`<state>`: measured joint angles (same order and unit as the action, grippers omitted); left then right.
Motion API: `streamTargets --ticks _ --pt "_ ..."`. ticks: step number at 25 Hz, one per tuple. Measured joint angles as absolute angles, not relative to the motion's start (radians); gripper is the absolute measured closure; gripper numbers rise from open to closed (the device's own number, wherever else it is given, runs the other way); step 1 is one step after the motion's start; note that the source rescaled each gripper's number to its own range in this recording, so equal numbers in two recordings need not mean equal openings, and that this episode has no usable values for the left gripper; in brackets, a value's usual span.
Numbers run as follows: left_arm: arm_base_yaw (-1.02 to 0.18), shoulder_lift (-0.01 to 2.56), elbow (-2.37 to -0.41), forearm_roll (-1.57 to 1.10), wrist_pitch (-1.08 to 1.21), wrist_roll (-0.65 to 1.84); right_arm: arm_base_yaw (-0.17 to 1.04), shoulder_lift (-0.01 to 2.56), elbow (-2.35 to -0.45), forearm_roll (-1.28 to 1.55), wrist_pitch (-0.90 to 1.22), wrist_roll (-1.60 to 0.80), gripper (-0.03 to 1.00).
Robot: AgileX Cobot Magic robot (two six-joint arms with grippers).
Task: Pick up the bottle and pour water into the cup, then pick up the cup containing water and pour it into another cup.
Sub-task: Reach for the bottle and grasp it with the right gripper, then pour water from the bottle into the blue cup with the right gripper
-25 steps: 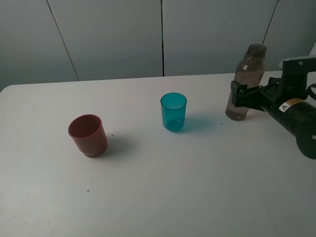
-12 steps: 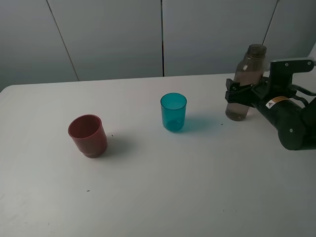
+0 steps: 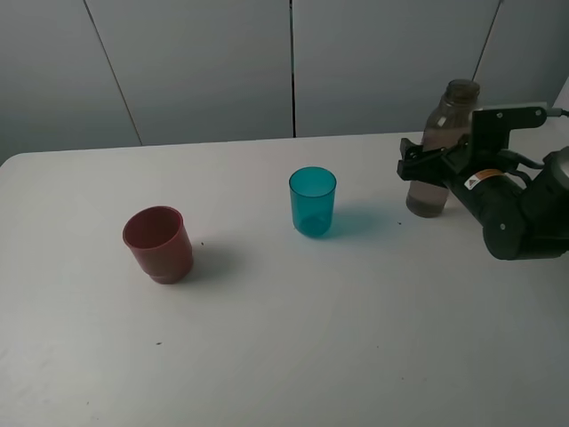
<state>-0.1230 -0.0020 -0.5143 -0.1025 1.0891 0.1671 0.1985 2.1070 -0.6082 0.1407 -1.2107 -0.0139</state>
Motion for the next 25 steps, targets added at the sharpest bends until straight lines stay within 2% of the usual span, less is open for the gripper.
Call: streamTargets --ticks 8,9,10,11,12,25 --pt "-0.123 -0.002 -0.514 -0.102 1.089 0.167 0.199 2.116 -0.62 0.125 -1.213 -0.016 -0.03" --pt "-0.123 -0.002 -0.514 -0.102 1.089 0.167 0.199 2.116 -0.62 0.123 -1.213 -0.016 0.04" --pt "-0.123 -0.002 -0.514 -0.102 1.089 0.167 0.199 2.116 -0.62 0.123 -1.213 -0.016 0.22" --pt "-0.123 -0.002 -0.514 -0.102 1.089 0.167 0.199 2.116 -0.62 0.123 -1.213 -0.016 0.56" --pt "-0.123 -0.002 -0.514 -0.102 1.089 0.167 0.199 2.116 -0.62 0.123 -1.213 -0.019 0.96" --pt "-0.123 -0.002 -0.514 -0.102 1.089 0.167 0.199 2.116 -0.62 0.123 -1.211 -0.037 0.97"
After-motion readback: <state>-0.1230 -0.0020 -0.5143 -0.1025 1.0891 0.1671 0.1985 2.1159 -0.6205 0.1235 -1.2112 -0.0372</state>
